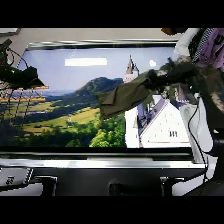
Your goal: Fold the clothes and pants, and hang the long-sleeved shirts on hangers.
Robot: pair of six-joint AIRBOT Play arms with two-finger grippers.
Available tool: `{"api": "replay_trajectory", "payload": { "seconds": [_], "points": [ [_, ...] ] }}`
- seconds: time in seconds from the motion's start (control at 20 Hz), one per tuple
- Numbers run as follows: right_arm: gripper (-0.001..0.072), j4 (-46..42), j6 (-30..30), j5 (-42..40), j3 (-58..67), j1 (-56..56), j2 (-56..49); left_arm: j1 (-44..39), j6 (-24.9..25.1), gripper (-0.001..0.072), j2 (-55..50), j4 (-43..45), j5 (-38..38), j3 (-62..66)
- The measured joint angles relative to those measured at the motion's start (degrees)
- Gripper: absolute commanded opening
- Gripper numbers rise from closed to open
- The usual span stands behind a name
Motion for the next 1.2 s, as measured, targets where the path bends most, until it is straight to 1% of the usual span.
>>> {"api": "replay_trajectory", "payload": {
  "seconds": [0.3, 0.4, 0.8, 0.95, 1.1, 1.2],
  "points": [
    [0.0030, -0.3, 9.8, 2.6, 11.7, -10.4, 0.0, 0.0, 0.0, 0.0020, 0.0, 0.0, 0.0, 0.0],
    [0.0030, -0.4, 12.1, 3.6, 14.6, -14.0, 0.0, 0.0, 0.0, 0.0020, 0.0, 0.0, 0.0, 0.0],
    [0.0030, -2.6, 20.6, 5.2, 18.8, -25.5, 1.2, 0.0, 0.0, 0.0020, 0.0, 0.0, 0.0, 0.0],
    [0.0030, -6.6, 25.4, 3.0, 19.0, -27.7, 2.5, 0.0, 0.0, 0.0020, 0.0, 0.0, 0.0, 0.0],
    [0.0030, -14.3, 30.4, -1.6, 19.1, -28.9, 4.5, 0.0, 0.0, 0.0020, 0.0, 0.0, 0.0, 0.0],
    [0.0030, -19.7, 32.6, -5.1, 19.1, -29.2, 5.9, 0.0, 0.0, 0.0020, 0.0, 0.0, -0.1, 0.0]
  ]
}}
